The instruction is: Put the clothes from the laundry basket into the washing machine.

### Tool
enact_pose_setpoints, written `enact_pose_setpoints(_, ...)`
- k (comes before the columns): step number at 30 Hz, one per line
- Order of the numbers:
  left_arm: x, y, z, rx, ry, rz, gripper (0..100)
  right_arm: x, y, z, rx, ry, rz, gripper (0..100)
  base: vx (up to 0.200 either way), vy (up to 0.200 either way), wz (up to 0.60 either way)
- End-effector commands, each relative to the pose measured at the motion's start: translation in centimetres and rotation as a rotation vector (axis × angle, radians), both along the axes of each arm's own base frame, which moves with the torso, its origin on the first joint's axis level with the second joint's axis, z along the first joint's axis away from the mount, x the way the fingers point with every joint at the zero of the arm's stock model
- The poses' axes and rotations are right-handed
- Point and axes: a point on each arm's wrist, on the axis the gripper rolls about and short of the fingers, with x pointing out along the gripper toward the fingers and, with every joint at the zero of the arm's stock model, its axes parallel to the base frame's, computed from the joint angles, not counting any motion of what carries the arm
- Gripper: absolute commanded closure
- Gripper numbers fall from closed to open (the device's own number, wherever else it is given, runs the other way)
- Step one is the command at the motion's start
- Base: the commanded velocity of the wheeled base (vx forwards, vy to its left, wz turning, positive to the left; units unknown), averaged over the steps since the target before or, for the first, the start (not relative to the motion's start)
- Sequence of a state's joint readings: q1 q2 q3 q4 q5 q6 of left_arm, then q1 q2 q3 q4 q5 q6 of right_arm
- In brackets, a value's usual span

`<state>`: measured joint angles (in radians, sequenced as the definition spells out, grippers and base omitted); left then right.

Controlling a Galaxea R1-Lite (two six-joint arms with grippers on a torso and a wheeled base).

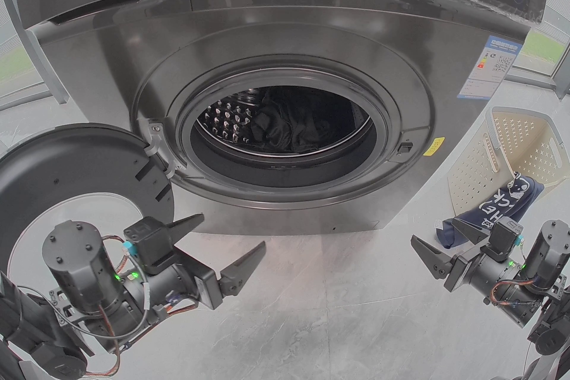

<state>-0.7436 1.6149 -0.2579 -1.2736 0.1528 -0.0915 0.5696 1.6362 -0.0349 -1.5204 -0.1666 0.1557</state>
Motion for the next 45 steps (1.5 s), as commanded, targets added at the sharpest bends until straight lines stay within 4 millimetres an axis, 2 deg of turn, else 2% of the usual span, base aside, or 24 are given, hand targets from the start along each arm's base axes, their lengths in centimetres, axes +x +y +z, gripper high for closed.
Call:
enact_pose_setpoints(1,-1.1,2.2,0.3,-0.02,-0.029,0.04,0,-0.9,-0.9,0.4,0.009,-0.014,-0.02,0,-0.2,0.0,0.0)
enact_pose_setpoints(7,-2.1,3.1,1.3,-0.017,-0.094,0.043,0,-1.6,-2.3,1.0,0.0,-0.004,-0.065,0,-0.167,0.0,0.0)
enact_pose_setpoints(11,-2.9,3.9,2.0,-0.033,-0.12,0.045,0,-2.9,-3.2,1.7,-0.003,-0.017,-0.069,0,0.0,0.0,0.0)
enact_pose_setpoints(19,-4.8,6.7,2.4,-0.035,-0.167,0.115,0,-5.6,-4.6,1.7,-0.032,0.046,-0.076,0,-0.075,0.0,0.0)
enact_pose_setpoints(28,-7.1,8.9,1.8,-0.042,-0.165,0.15,0,-7.9,-6.6,2.5,-0.002,-0.018,-0.141,0,-0.133,0.0,0.0)
enact_pose_setpoints(38,-10.2,11.6,1.7,-0.05,-0.168,0.212,0,-12.2,-8.8,1.3,-0.011,-0.016,-0.181,0,-0.14,0.0,0.0)
enact_pose_setpoints(45,-12.7,13.2,0.7,-0.089,-0.142,0.245,0,-13.3,-9.4,1.0,-0.018,-0.047,-0.235,0,-0.114,0.0,0.0)
